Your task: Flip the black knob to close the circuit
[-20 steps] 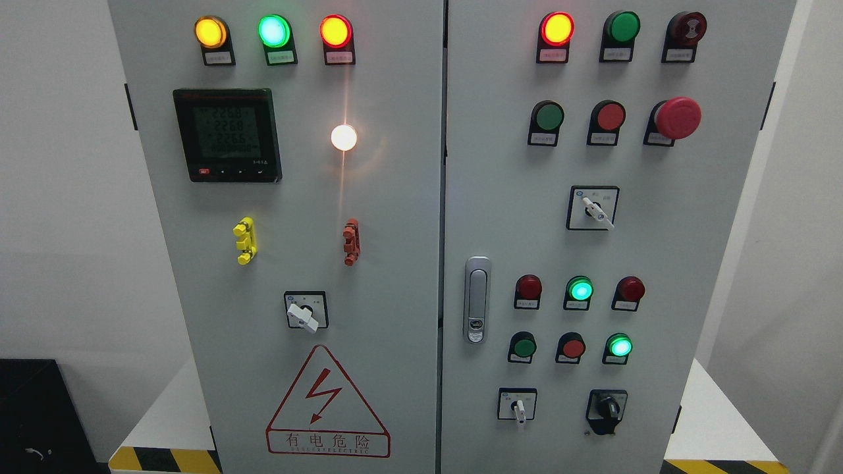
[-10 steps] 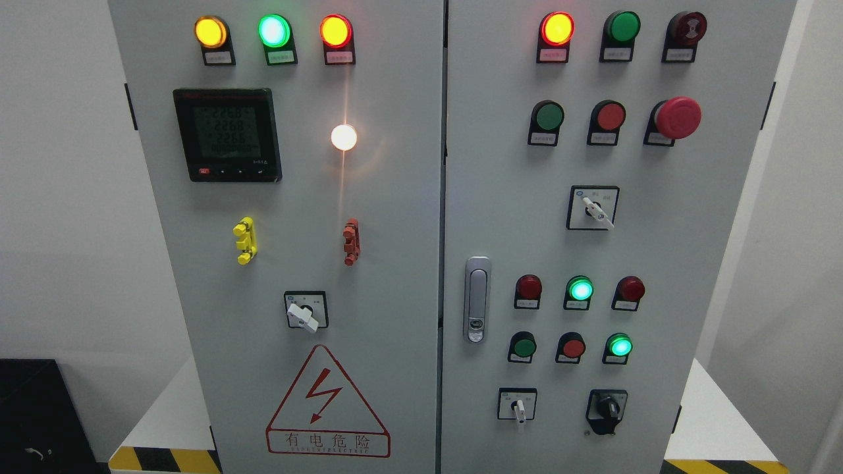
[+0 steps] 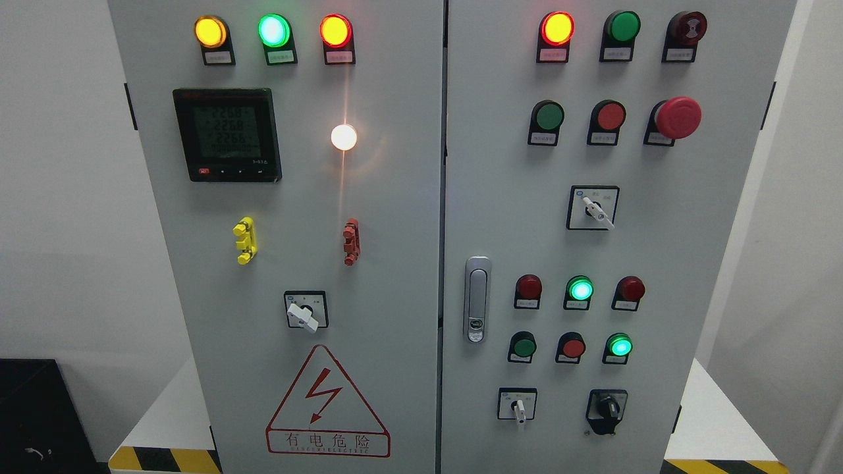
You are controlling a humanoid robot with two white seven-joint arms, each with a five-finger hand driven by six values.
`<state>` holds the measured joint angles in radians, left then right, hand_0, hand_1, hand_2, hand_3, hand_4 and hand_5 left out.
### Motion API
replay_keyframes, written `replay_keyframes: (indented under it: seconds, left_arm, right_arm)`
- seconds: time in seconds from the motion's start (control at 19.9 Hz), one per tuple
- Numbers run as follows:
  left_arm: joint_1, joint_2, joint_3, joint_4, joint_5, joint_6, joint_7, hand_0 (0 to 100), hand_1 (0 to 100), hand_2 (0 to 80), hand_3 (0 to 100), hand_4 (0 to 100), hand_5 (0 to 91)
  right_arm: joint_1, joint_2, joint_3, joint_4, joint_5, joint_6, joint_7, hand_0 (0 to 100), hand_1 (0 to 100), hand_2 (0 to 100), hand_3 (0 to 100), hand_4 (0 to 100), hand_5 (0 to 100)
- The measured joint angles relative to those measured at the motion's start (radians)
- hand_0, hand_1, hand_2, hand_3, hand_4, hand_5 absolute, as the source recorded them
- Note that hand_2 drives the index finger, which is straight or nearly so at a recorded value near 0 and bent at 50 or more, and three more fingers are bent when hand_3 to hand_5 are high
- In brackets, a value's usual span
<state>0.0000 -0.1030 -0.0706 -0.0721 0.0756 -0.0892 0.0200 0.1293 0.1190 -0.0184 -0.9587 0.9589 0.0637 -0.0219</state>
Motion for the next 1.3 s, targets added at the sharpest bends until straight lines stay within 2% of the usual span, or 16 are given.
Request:
replay_keyframes:
  seconds: [0.2,0.35,0.65,0.8,1.0,1.3]
  left_arm:
    - [0.0,0.0,0.0,0.0,0.0,0.0,0.0,12,56,0.0,0,0,0.0]
    - [0.0,0.0,0.0,0.0,0.0,0.0,0.0,12,56,0.0,0,0,0.0]
    - [0.0,0.0,0.0,0.0,0.0,0.0,0.0,12,56,0.0,0,0,0.0]
    - [0.0,0.0,0.0,0.0,0.0,0.0,0.0,12,56,0.0,0,0,0.0]
    - [0.0,0.0,0.0,0.0,0.0,0.0,0.0,12,56,0.0,0,0,0.0]
    - [0.0,0.0,0.0,0.0,0.0,0.0,0.0,12,56,0.0,0,0,0.0]
  right_arm:
    - [0.001,0.0,-0.013,-0.117,0.082,0.005,-0.003,0,0,85,99,87,87]
    - [0.001,0.0,-0.021,-0.206,0.135,0.034,-0.003,0,0,89,100,91,93]
    - [0.002,0.001,-0.035,-0.371,0.225,0.046,0.007,0,0,90,100,95,97]
    - [0.001,0.001,-0.041,-0.442,0.256,0.032,-0.018,0,0,91,100,97,100]
    - [-0.007,0.001,-0.047,-0.524,0.278,0.022,-0.027,0,0,93,100,97,100]
    - [-0.026,0.003,-0.053,-0.622,0.294,0.061,0.025,0,0,94,100,98,100]
